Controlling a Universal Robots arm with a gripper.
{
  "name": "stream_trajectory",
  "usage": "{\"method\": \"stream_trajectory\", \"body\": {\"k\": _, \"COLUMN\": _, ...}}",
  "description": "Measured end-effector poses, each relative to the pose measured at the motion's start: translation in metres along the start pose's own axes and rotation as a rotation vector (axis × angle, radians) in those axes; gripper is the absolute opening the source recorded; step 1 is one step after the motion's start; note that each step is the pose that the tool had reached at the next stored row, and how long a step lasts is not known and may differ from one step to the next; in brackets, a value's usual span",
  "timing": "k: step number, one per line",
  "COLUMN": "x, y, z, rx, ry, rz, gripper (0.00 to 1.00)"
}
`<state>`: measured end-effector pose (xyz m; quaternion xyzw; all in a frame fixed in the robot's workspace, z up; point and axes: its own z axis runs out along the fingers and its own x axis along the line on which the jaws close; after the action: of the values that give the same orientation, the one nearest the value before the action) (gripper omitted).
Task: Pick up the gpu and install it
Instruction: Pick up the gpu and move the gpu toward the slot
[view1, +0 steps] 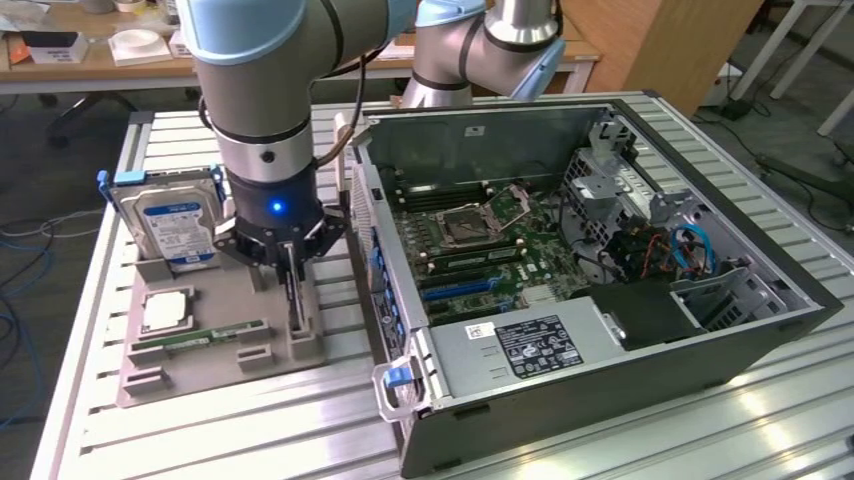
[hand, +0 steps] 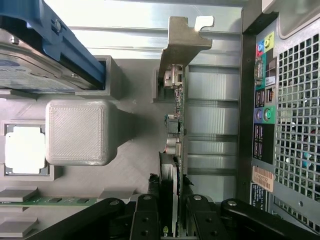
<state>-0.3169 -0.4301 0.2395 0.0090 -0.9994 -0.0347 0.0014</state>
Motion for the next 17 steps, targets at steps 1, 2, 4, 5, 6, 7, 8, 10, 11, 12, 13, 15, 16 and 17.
{"method": "stream_trajectory", "body": {"k": 1, "x": 0.0002, "y": 0.0, "z": 0.0005, "rx": -0.0001, "ry": -0.0002, "rz": 0.0, "gripper": 0.27}}
{"method": "stream_trajectory", "body": {"k": 2, "x": 0.0004, "y": -0.0001, "z": 0.0012, "rx": 0.0, "ry": -0.0001, "rz": 0.0, "gripper": 0.27}}
{"method": "stream_trajectory", "body": {"k": 4, "x": 0.0004, "y": -0.0003, "z": 0.0029, "rx": 0.0001, "ry": 0.0001, "rz": 0.0, "gripper": 0.27}}
{"method": "stream_trajectory", "body": {"k": 5, "x": 0.0005, "y": -0.0003, "z": 0.0038, "rx": 0.0001, "ry": 0.0001, "rz": 0.0, "gripper": 0.27}}
{"method": "stream_trajectory", "body": {"k": 6, "x": 0.0005, "y": -0.0003, "z": 0.0046, "rx": 0.0, "ry": 0.0001, "rz": 0.0, "gripper": 0.27}}
{"method": "stream_trajectory", "body": {"k": 7, "x": 0.0005, "y": -0.0003, "z": 0.0052, "rx": 0.0, "ry": 0.0001, "rz": 0.0, "gripper": 0.27}}
{"method": "stream_trajectory", "body": {"k": 8, "x": 0.0005, "y": -0.0004, "z": 0.0058, "rx": 0.0001, "ry": 0.0001, "rz": 0.0, "gripper": 0.27}}
{"method": "stream_trajectory", "body": {"k": 10, "x": 0.0005, "y": -0.0005, "z": 0.0068, "rx": 0.0, "ry": 0.0, "rz": 0.0, "gripper": 0.27}}
{"method": "stream_trajectory", "body": {"k": 11, "x": 0.0005, "y": -0.0005, "z": 0.0073, "rx": 0.0, "ry": 0.0, "rz": 0.0, "gripper": 0.27}}
{"method": "stream_trajectory", "body": {"k": 12, "x": 0.0005, "y": -0.0005, "z": 0.0078, "rx": 0.0, "ry": 0.0, "rz": 0.0, "gripper": 0.27}}
{"method": "stream_trajectory", "body": {"k": 13, "x": 0.0005, "y": -0.0006, "z": 0.0084, "rx": 0.0, "ry": 0.0, "rz": 0.0, "gripper": 0.27}}
{"method": "stream_trajectory", "body": {"k": 15, "x": 0.0005, "y": -0.0006, "z": 0.0087, "rx": 0.0001, "ry": 0.0002, "rz": 0.0, "gripper": 0.27}}
{"method": "stream_trajectory", "body": {"k": 16, "x": 0.0005, "y": -0.0006, "z": 0.0087, "rx": 0.0002, "ry": 0.0002, "rz": 0.0, "gripper": 0.27}}
{"method": "stream_trajectory", "body": {"k": 17, "x": 0.0005, "y": -0.0006, "z": 0.0088, "rx": 0.0001, "ry": 0.0001, "rz": 0.0, "gripper": 0.27}}
